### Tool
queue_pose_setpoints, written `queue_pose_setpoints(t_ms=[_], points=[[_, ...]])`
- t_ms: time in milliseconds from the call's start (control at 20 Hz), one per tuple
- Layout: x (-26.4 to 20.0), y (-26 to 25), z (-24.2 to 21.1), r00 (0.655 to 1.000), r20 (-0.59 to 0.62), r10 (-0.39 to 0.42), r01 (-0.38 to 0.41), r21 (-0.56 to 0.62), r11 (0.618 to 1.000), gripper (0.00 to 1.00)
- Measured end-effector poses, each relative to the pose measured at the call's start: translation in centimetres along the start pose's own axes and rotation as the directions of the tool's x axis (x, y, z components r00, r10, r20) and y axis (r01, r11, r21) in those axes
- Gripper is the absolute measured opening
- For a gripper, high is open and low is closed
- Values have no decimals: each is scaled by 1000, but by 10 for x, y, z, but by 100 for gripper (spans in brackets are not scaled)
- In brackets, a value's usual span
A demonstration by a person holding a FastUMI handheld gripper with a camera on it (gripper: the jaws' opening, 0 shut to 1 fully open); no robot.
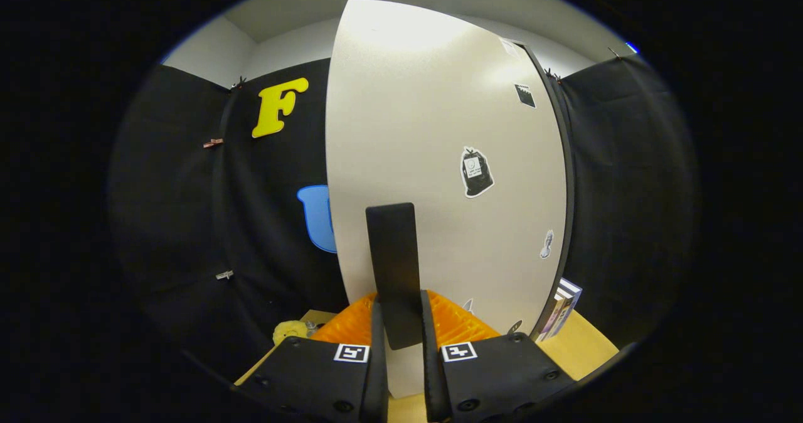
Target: Open the shoe cabinet door, grab the shoes and put them into the shoe cabinet, then close the shoe cabinet door.
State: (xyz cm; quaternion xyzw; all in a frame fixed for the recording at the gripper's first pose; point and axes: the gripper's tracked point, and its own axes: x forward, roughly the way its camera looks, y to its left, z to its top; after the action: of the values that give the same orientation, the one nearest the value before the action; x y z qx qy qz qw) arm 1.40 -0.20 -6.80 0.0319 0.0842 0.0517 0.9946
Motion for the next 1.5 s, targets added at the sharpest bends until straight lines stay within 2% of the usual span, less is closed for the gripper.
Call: queue_pose_setpoints(t_ms=[300, 600, 950, 1500], points=[[-42, -28, 2, 997, -15, 73, -73, -2, 997, 27], [-69, -56, 4, 995, -26, 98, -99, -6, 995, 27], [-92, -85, 7, 996, -18, 83, -83, -11, 997, 26], [-109, -132, 16, 1000, 10, -16, 16, 25, 1000, 26]])
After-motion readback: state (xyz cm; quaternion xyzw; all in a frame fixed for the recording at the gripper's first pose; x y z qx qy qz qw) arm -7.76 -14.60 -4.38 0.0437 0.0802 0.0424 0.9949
